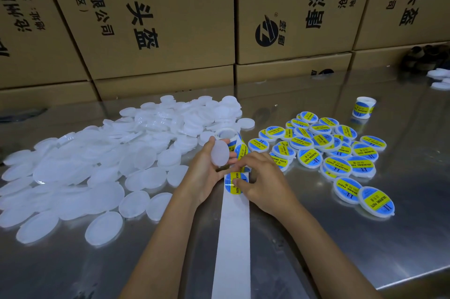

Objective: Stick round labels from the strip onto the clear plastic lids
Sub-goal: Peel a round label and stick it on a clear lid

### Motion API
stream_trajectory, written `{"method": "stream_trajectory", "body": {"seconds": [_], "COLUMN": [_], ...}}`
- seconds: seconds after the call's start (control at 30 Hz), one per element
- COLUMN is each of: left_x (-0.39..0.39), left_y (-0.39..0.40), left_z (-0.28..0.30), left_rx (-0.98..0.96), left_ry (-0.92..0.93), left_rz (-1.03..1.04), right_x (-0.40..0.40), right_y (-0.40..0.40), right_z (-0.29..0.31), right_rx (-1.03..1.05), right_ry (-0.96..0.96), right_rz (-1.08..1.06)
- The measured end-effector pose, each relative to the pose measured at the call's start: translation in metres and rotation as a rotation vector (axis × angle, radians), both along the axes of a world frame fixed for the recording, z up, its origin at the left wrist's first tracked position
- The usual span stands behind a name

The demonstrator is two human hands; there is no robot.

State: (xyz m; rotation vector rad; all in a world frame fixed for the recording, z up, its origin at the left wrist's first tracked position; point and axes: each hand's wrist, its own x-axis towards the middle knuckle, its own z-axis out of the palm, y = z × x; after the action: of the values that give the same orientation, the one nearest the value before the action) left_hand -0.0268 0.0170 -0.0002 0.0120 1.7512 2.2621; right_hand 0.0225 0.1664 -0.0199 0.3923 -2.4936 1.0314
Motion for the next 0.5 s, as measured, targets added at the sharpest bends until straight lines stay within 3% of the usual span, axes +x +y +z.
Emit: {"method": "stream_trajectory", "body": {"seconds": [0.13, 0.3, 0.5], "left_x": [-0.001, -0.002, -0.001], "left_y": [-0.001, -0.003, -0.004], "left_z": [-0.002, -0.004, -0.004], "left_rx": [0.016, 0.082, 0.138], "left_ry": [0.014, -0.029, -0.03], "left_rz": [-0.012, -0.031, -0.018], "right_x": [0.004, 0.005, 0.005], "right_y": [-0.003, -0.007, 0.002], "right_z": [0.003, 0.015, 0.021], "right_rx": [-0.104, -0.657, -1.094], "right_ry": [-0.052, -0.207, -0.33], "right_rz": [0.027, 0.112, 0.132]}}
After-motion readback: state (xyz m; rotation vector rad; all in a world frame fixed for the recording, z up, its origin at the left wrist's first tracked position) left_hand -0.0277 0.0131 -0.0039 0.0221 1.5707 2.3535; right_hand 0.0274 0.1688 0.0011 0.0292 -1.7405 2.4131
